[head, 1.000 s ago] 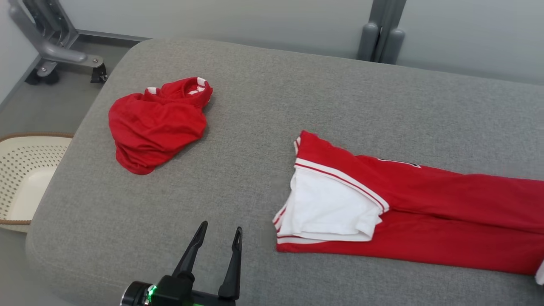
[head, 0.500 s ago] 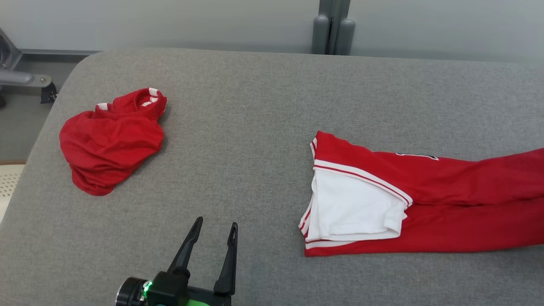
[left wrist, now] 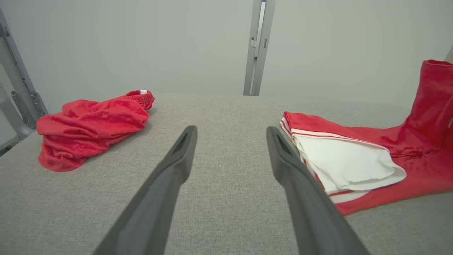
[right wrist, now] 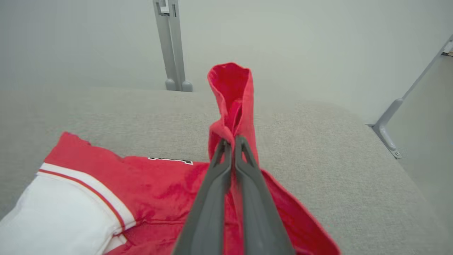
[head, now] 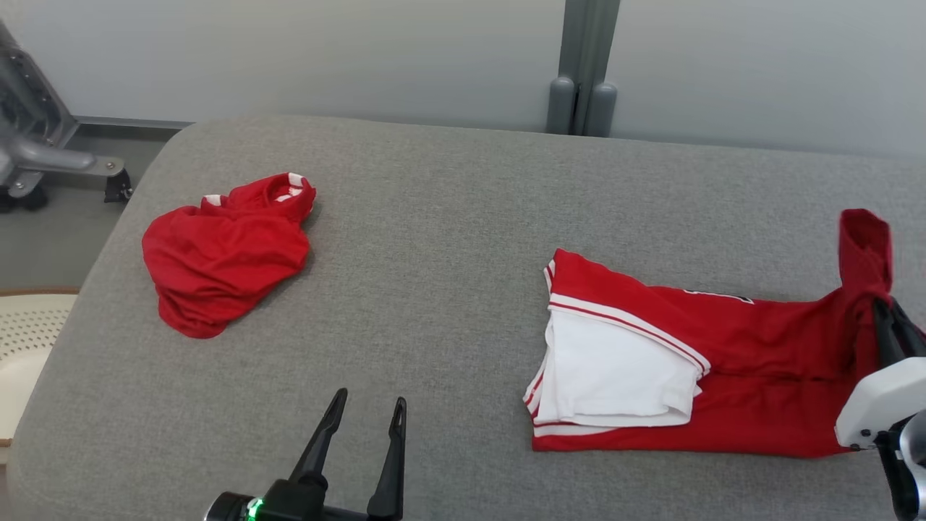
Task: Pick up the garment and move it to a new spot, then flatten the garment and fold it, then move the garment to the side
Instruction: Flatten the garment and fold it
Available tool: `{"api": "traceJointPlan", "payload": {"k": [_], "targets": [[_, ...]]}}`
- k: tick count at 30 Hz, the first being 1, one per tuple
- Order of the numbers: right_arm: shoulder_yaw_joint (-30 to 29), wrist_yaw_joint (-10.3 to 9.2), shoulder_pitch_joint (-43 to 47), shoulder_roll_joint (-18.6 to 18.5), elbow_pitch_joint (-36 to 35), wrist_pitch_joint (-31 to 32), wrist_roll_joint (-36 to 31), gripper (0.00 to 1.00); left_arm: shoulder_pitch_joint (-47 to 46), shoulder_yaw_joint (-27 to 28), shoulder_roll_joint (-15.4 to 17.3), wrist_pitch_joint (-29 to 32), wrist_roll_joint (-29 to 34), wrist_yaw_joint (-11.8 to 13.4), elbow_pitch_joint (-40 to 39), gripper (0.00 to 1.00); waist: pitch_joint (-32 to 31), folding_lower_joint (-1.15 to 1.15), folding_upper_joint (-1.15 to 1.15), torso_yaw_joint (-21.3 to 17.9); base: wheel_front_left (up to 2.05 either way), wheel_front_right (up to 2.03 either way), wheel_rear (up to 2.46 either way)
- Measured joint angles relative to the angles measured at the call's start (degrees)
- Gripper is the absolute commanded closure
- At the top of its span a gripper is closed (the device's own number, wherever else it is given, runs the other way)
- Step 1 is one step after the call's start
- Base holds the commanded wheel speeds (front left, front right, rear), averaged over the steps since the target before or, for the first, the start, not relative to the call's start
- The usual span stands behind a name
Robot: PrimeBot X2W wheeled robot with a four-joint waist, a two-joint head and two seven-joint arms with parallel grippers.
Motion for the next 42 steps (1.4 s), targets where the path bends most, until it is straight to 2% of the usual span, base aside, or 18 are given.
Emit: {"api": "traceJointPlan", "payload": {"k": [4, 9, 21, 30, 31, 32, 33, 42], "targets": [[3.27, 0.00, 2.20, 2.86, -5.43, 1.89, 0.11, 1.00, 0.05, -0.41, 0.00, 0.00, -0.01, 0.19, 0.01, 0.00, -0.69, 0.00, 0.00, 2.28, 0.00, 0.00, 0.00], [6.35, 0.00, 2.88, 4.49, -6.81, 2.77, 0.86, 1.00, 0.10, -0.87, 0.01, 0.00, -0.25, 0.24, 0.07, 0.00, -1.25, 0.00, 0.00, 5.44, 0.00, 0.00, 0.00], [11.82, 0.00, 1.43, 5.42, -1.09, 1.66, 3.53, 1.00, -0.08, -2.16, 0.01, 0.00, -0.77, 0.44, 0.23, 0.00, -1.07, 0.00, 0.00, 12.66, 0.00, 0.00, 0.00], [14.85, 0.00, -0.07, 5.45, 4.25, 0.80, 5.32, 1.00, -1.01, -3.37, 0.01, 0.00, -1.36, 0.71, 0.30, 0.00, 0.72, 0.00, 0.00, 15.79, 0.00, 0.00, 0.00], [15.08, -0.01, -0.19, 5.48, 4.48, 0.80, 5.49, 0.91, -1.16, -3.43, 0.01, 0.00, -1.44, 0.75, 0.33, 0.00, 0.99, 0.00, 0.00, 16.03, 0.00, 0.00, 0.00], [15.43, -0.01, -0.46, 5.45, 4.58, 0.81, 6.16, 0.59, -1.28, -3.44, 0.01, 0.00, -1.46, 0.87, 0.33, 0.00, 1.27, 0.00, 0.00, 16.21, 0.00, 0.00, 0.00], [15.57, -0.01, -0.74, 5.46, 4.60, 0.86, 6.55, 0.00, -1.33, -3.45, 0.01, 0.00, -1.57, 1.03, 0.32, 0.00, 1.48, 0.00, 0.00, 16.33, 0.00, 0.00, 0.00], [16.81, -0.01, -1.32, 5.48, 0.91, -0.79, 9.34, 0.00, -1.33, -3.18, 0.01, 0.01, -2.36, 1.88, 0.24, 0.00, 1.80, 0.00, 0.00, 14.11, 0.00, 0.00, 0.00]]}}
